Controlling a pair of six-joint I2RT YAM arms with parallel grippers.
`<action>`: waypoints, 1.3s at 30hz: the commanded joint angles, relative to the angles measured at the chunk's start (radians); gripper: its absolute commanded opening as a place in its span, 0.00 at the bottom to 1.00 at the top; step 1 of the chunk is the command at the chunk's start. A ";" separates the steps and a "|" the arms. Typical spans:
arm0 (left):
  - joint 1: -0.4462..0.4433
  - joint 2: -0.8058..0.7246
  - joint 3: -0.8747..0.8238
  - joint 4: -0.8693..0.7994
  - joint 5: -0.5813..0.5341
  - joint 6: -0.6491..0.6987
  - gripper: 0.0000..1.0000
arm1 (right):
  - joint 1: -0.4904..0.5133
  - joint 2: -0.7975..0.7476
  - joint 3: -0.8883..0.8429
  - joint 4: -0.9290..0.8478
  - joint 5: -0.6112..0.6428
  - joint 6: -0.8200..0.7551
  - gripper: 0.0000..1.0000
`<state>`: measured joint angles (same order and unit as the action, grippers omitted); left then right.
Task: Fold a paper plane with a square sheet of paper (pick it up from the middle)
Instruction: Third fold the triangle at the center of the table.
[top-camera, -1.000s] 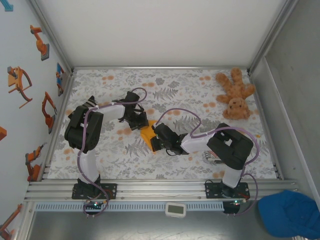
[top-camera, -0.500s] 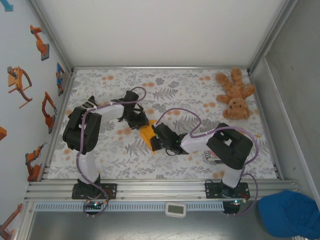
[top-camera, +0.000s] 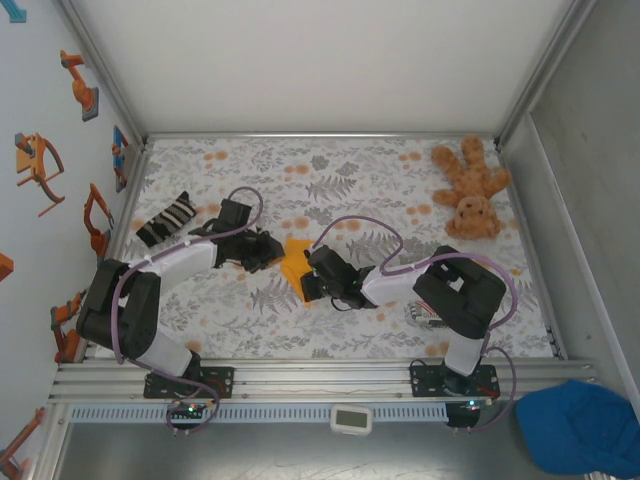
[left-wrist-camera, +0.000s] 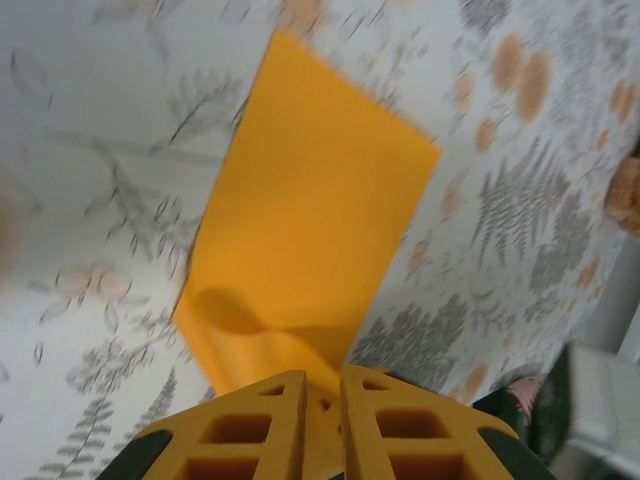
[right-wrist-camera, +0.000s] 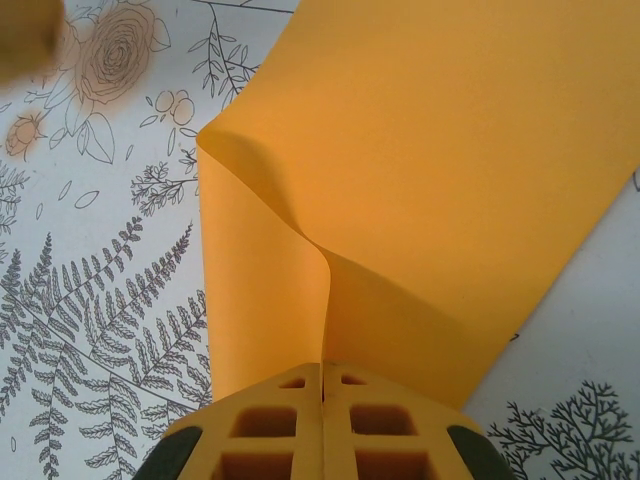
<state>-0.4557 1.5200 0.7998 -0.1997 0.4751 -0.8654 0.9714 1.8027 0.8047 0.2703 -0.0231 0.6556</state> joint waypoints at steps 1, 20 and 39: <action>-0.040 -0.048 -0.018 0.056 0.019 -0.059 0.15 | -0.006 0.019 0.001 -0.028 -0.001 0.013 0.00; -0.126 0.103 -0.030 0.073 0.010 -0.057 0.09 | -0.007 0.013 -0.002 -0.042 0.009 0.019 0.00; -0.124 0.133 -0.053 0.057 -0.033 -0.042 0.09 | -0.010 0.017 -0.001 -0.046 0.009 0.022 0.00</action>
<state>-0.5762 1.6390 0.7586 -0.1211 0.4591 -0.9283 0.9695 1.8027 0.8047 0.2699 -0.0261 0.6594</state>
